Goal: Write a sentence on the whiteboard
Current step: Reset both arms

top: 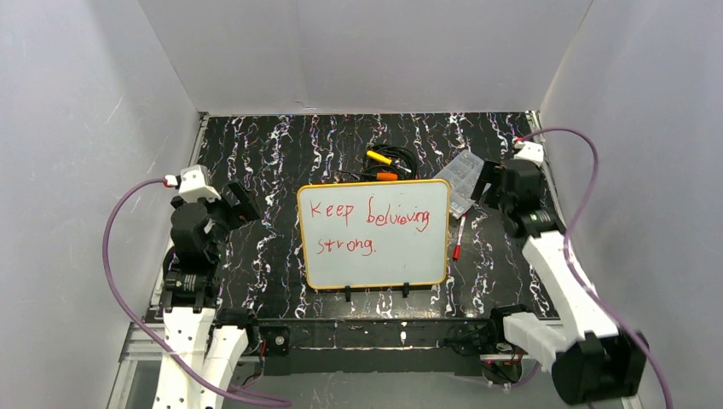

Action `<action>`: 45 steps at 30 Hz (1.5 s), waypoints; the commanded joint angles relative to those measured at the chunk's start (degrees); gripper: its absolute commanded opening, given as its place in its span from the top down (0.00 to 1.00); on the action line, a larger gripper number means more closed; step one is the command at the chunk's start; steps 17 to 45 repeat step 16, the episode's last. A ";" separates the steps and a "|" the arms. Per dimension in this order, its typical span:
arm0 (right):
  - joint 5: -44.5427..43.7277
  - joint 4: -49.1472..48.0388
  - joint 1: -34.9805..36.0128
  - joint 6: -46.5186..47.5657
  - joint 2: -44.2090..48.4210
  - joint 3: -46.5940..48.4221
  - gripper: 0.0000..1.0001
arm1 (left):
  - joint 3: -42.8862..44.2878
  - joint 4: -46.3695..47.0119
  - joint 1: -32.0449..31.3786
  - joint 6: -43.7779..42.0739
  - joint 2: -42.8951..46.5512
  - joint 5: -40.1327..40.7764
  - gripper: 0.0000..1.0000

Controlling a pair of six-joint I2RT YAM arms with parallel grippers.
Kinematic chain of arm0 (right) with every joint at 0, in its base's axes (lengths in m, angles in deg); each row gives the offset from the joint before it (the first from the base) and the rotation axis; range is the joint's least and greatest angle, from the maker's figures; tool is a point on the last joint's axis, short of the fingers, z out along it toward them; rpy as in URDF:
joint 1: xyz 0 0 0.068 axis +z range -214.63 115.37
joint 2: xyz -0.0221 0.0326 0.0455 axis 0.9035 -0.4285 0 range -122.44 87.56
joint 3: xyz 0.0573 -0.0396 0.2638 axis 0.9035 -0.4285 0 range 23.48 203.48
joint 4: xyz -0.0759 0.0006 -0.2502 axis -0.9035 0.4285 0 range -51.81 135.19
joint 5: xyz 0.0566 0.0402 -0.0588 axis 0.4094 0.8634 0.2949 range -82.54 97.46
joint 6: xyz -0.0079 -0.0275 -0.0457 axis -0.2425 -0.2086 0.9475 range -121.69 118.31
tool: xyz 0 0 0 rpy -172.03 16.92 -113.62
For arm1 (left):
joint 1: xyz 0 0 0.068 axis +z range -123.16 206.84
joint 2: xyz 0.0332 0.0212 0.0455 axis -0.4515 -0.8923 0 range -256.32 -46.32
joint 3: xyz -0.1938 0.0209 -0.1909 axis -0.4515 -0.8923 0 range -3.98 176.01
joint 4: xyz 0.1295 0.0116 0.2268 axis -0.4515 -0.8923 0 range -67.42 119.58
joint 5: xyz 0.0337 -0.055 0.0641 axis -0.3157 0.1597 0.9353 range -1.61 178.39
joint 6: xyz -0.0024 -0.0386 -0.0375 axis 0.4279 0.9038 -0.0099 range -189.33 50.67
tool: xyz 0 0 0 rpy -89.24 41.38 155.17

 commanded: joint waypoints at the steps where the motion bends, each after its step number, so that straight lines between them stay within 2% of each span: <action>1: 6.07 -13.02 -0.25 7.73 12.89 -7.02 0.13 | -2.09 3.07 0.25 -1.94 3.58 -1.38 0.02; 4: 8.36 -16.92 -0.29 9.04 19.83 -9.67 0.13 | -2.72 3.85 0.21 -2.02 4.86 -1.18 0.02; 8: 9.61 -18.86 -0.24 9.66 23.24 -10.84 0.13 | -2.80 3.80 0.25 -2.27 5.00 -1.68 0.02; 45: 9.81 -17.28 -0.25 9.75 23.36 -9.24 0.12 | -2.92 3.79 0.21 -2.49 4.63 -2.80 0.02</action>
